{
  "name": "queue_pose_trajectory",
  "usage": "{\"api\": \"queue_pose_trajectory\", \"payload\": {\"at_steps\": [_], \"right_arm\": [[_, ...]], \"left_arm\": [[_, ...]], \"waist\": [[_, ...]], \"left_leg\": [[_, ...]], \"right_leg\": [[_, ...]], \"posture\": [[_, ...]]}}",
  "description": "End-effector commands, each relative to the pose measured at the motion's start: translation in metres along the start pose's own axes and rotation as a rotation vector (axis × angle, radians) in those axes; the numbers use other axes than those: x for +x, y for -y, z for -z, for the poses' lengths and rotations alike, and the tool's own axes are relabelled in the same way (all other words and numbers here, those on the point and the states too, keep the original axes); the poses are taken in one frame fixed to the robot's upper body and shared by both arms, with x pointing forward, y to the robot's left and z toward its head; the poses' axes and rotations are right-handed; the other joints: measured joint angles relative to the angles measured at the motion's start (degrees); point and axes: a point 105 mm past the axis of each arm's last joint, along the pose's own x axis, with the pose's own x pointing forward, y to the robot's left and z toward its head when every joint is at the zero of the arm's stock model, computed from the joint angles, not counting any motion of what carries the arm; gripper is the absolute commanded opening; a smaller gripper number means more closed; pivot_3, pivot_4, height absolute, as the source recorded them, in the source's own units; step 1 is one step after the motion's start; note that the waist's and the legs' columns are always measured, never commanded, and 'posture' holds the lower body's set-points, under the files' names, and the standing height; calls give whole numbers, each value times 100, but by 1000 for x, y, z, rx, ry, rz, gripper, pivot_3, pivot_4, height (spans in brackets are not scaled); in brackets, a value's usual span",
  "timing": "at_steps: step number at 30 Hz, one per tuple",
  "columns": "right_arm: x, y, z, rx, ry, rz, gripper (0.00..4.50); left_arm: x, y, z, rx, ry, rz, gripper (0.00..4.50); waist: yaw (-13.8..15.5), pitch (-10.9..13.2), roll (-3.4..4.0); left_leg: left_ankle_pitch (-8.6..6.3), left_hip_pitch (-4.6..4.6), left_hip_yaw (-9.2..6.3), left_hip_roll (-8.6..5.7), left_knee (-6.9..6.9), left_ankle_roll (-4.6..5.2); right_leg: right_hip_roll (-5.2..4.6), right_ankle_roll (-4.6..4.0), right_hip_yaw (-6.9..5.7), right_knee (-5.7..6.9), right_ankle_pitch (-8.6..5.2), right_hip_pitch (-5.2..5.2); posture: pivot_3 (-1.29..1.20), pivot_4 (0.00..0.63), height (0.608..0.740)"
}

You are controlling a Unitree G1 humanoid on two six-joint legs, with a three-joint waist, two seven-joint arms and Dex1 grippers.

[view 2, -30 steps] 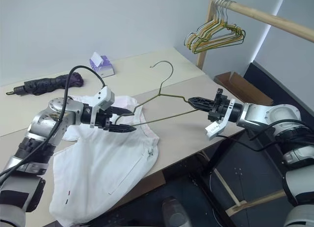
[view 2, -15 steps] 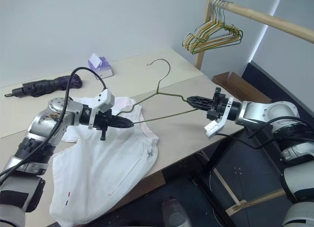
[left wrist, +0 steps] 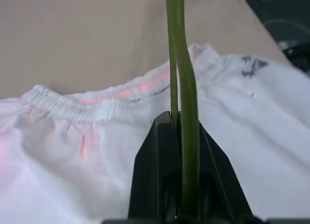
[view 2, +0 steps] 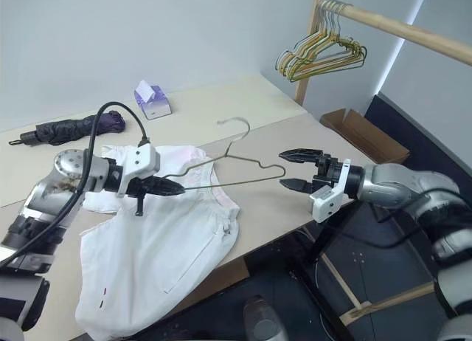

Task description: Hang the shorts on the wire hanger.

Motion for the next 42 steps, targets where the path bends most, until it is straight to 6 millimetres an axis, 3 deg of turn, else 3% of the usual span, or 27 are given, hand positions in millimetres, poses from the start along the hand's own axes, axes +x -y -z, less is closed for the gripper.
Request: {"api": "queue_pose_trajectory", "payload": {"at_steps": [1,6,13,16,27,28,37,38,42], "right_arm": [[4,22,-15,385,32,-41,4469],[18,19,-12,620,-42,-163,4469],[32,7,-5,629,-179,-317,4469],[36,9,-6,662,-180,-329,3885],[39,11,-27,620,-103,-399,186],[39,9,-27,615,-104,-406,49],[35,4,-24,621,-108,-405,49],[32,3,-24,631,-106,-405,0],[17,-1,-18,730,-113,-393,0]], "left_arm": [[-9,-3,-17,146,70,-40,0],[-11,2,-26,171,124,-12,0],[-9,5,-32,182,138,6,0],[-7,6,-30,199,115,7,0],[-1,12,-29,216,98,68,0],[0,12,-30,215,108,73,0],[-4,15,-32,208,118,103,0],[-6,14,-32,192,129,100,530],[-21,4,-29,134,171,-6,1570]], "waist": [[34,-1,1],[293,-5,6],[871,-10,16],[1039,-11,17],[1188,-13,19],[1187,-13,20],[1180,-13,21],[1181,-13,21],[1196,-13,21]], "left_leg": [[-2,0,-5,5,9,3],[-7,-3,-13,13,30,8],[-11,-141,-13,8,90,4],[-11,-153,-14,10,109,4],[-12,-176,-13,12,150,4],[-12,-176,-13,12,152,4],[-12,-179,-13,13,159,5],[-12,-179,-13,13,159,5],[-12,-181,-14,13,161,5]], "right_leg": [[-2,6,0,0,4,5],[-2,22,-7,-10,18,8],[-2,11,-6,55,32,-144],[1,0,-10,62,40,-155],[13,3,-23,59,56,-155],[14,3,-24,59,56,-155],[20,3,-25,59,58,-154],[20,3,-25,59,58,-154],[18,4,-27,59,58,-153]], "posture": [[-221,0,740],[-203,0,740],[-186,0,740],[-185,0,740],[-212,0,740],[-212,0,740],[-207,0,740],[-205,0,740],[-178,0,740]]}}
